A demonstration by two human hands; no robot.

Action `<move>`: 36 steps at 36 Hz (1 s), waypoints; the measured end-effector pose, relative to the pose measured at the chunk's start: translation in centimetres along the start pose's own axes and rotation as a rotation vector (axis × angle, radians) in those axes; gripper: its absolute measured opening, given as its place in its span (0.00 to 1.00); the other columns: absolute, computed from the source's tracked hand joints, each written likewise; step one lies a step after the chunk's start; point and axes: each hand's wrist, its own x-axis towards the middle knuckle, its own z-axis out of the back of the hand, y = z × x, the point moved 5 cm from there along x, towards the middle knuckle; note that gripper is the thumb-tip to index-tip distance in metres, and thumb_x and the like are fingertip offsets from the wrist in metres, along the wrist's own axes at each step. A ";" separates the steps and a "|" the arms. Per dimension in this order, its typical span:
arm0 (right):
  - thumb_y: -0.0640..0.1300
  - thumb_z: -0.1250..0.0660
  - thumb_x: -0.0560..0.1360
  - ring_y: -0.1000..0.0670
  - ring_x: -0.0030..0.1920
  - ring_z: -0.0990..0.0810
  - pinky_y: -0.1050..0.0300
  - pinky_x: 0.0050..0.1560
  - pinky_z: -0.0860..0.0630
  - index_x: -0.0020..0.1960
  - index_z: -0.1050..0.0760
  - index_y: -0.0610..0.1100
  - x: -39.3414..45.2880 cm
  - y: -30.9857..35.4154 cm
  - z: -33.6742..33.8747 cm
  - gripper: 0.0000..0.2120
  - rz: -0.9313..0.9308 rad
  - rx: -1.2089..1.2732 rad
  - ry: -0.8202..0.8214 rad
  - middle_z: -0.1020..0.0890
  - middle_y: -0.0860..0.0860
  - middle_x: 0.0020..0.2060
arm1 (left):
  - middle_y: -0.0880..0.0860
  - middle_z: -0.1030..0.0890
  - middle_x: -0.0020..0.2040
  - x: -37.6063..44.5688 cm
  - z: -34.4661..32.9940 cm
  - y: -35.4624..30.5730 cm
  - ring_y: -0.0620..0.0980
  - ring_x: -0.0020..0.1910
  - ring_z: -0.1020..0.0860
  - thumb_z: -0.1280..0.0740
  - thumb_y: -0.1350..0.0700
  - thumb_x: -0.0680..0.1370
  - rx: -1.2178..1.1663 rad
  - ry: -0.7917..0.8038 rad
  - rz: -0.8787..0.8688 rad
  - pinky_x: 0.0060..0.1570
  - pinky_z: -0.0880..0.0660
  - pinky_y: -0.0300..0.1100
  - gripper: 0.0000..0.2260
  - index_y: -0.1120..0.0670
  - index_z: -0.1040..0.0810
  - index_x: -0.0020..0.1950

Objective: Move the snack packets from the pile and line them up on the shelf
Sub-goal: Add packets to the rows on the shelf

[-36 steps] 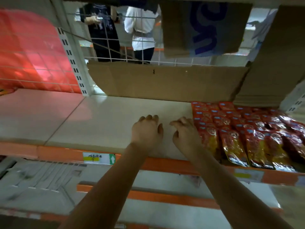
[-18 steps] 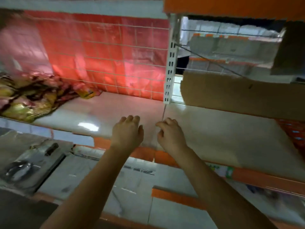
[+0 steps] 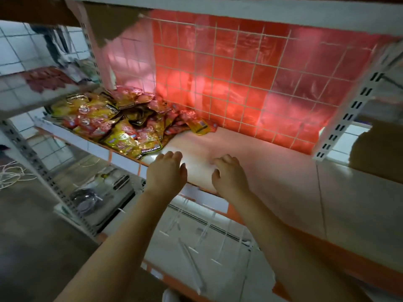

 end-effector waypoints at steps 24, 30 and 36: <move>0.52 0.33 0.75 0.52 0.43 0.24 0.62 0.38 0.33 0.60 0.25 0.41 19.2 9.0 -11.4 0.19 -0.417 0.423 0.061 0.21 0.46 0.53 | 0.54 0.30 0.54 13.6 -3.6 16.0 0.53 0.59 0.32 0.39 0.29 0.69 0.199 0.251 0.155 0.56 0.35 0.45 0.33 0.56 0.30 0.59; 0.43 0.29 0.72 0.55 0.39 0.26 0.68 0.31 0.32 0.62 0.26 0.43 18.7 8.8 -12.3 0.19 -0.574 0.527 -0.002 0.21 0.47 0.55 | 0.53 0.36 0.49 14.4 -3.5 16.7 0.54 0.58 0.33 0.35 0.29 0.66 0.116 0.338 0.115 0.56 0.35 0.48 0.33 0.57 0.26 0.53; 0.36 0.28 0.66 0.45 0.41 0.19 0.42 0.47 0.20 0.45 0.22 0.45 16.3 8.6 -12.9 0.09 -0.694 0.800 -0.176 0.20 0.48 0.39 | 0.55 0.31 0.58 14.8 -3.4 17.2 0.55 0.59 0.32 0.30 0.30 0.61 0.088 0.373 0.051 0.57 0.33 0.48 0.39 0.58 0.30 0.58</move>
